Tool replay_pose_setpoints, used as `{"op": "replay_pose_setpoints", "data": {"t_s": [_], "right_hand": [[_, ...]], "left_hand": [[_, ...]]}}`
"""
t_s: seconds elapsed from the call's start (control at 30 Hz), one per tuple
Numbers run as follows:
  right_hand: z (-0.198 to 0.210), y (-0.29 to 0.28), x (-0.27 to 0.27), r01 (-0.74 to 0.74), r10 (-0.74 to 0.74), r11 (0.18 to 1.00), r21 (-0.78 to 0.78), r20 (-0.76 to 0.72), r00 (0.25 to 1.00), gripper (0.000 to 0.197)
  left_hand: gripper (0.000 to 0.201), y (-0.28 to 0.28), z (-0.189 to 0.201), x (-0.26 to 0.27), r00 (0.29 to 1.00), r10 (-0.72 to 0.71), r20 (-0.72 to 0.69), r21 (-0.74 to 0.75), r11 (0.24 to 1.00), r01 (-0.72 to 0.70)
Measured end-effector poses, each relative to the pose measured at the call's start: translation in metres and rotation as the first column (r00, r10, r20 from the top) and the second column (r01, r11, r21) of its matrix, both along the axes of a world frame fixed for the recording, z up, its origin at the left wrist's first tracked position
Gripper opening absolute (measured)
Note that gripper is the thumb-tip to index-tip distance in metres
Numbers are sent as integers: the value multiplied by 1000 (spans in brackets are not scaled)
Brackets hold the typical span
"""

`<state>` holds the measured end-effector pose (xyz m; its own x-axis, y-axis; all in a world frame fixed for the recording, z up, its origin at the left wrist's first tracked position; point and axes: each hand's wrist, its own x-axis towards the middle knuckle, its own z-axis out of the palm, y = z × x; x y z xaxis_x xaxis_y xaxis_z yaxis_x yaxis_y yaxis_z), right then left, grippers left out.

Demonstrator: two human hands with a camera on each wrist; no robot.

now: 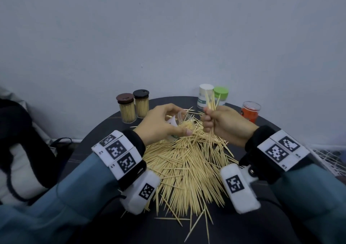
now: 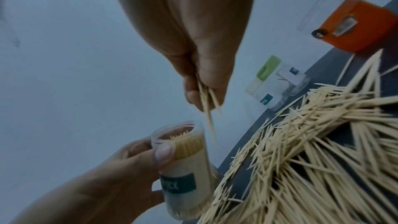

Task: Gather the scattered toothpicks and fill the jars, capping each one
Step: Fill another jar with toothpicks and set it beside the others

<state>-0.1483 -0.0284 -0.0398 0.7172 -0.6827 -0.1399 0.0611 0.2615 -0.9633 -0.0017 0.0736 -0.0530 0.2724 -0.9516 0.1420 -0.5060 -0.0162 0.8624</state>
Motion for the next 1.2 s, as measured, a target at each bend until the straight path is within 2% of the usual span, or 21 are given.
{"op": "replay_pose_setpoints", "data": {"t_s": [0.13, 0.27, 0.53, 0.63, 0.73, 0.8, 1.03, 1.13, 1.2], "right_hand": [[12, 3, 6, 109, -111, 994, 25, 315, 943, 22], [16, 11, 11, 172, -147, 985, -23, 424, 894, 24], [7, 18, 12, 231, -147, 956, -180, 388, 910, 20], [-4, 26, 12, 159, -77, 943, -293, 271, 959, 19], [-10, 32, 13, 46, 13, 938, -342, 168, 986, 25], [-9, 32, 13, 47, 4, 923, -382, 133, 991, 30], [-9, 28, 11, 110, -39, 937, -332, 214, 976, 20], [-6, 30, 10, 128, -38, 928, -349, 252, 967, 16], [-5, 32, 10, 120, -25, 931, -344, 268, 963, 11]], "left_hand": [[53, 0, 0, -3, 998, -63, -22, 54, 997, 64], [52, 0, -2, -8, 993, -117, -7, 86, 989, 118], [51, 1, -1, -11, 988, -140, -72, 58, 988, 144], [65, -1, -2, -11, 987, -108, -119, 22, 994, 111], [73, -2, -2, -9, 985, -76, -153, -14, 997, 75], [76, -3, -2, -8, 986, -69, -151, -26, 997, 66], [63, -2, -2, -9, 986, -60, -155, -16, 998, 59], [50, -1, 0, -10, 982, -62, -180, -8, 998, 61], [50, -1, 1, -11, 975, -63, -212, -3, 998, 64]]}}
